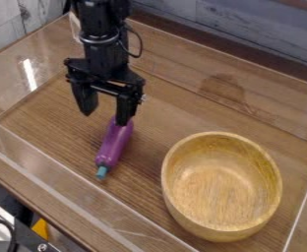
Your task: Put the purple eggplant in the brown bowl
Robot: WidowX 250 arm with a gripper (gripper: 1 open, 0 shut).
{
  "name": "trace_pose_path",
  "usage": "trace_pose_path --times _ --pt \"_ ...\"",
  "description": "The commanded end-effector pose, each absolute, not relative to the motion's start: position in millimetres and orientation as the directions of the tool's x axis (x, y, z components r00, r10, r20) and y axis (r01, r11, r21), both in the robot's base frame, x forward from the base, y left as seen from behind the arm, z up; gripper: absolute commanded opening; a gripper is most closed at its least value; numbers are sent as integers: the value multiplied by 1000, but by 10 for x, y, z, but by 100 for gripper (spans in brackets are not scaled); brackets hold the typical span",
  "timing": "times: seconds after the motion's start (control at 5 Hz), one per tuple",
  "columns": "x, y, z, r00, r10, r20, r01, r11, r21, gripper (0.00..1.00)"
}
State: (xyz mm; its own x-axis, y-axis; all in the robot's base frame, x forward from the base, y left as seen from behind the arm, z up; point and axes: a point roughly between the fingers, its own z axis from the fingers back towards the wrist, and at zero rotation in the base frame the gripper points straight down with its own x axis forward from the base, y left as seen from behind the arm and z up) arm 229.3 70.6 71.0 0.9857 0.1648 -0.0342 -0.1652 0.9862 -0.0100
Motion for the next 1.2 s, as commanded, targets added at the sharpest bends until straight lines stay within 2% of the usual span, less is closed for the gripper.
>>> trace_pose_path --times 0.0,1.0 --pt "2307 741 697 985 170 -7 -170 985 -8 100" --pt "2322 696 443 981 190 29 -190 982 -20 100"
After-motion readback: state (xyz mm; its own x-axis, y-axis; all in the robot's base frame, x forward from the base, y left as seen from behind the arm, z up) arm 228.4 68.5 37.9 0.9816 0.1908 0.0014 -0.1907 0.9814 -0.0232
